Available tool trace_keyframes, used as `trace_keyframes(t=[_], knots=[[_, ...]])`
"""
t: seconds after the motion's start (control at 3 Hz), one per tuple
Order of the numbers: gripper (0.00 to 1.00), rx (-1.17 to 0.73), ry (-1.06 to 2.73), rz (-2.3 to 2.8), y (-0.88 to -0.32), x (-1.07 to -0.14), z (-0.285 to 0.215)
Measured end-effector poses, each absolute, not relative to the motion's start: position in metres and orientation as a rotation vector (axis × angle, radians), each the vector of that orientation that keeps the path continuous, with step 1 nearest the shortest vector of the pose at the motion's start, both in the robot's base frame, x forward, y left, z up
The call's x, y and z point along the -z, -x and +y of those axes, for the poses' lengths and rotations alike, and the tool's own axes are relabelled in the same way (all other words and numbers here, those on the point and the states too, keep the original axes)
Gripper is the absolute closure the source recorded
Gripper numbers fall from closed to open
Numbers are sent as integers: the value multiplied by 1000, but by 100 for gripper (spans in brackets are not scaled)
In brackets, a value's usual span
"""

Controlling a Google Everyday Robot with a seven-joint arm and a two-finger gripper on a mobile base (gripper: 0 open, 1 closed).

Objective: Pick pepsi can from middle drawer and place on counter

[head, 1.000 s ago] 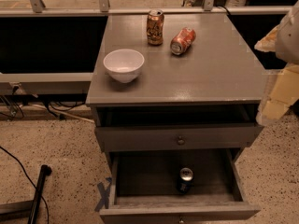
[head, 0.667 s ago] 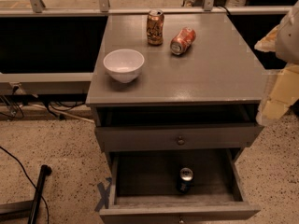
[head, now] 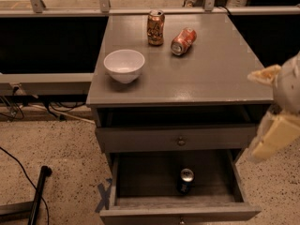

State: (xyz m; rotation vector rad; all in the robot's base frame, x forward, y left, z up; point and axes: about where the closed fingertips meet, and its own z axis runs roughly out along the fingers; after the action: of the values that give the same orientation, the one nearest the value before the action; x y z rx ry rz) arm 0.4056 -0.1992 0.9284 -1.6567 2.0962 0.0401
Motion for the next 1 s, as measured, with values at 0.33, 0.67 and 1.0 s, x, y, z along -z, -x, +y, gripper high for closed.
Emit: trace_keyframes(t=[0.33,0.67,1.0], knots=[[0,-83,1598,2071,-389,-902,-209],[0,-83,1599,2071,-389,-902,-209],[0,-175,1514,1991,-392,-866,-209]])
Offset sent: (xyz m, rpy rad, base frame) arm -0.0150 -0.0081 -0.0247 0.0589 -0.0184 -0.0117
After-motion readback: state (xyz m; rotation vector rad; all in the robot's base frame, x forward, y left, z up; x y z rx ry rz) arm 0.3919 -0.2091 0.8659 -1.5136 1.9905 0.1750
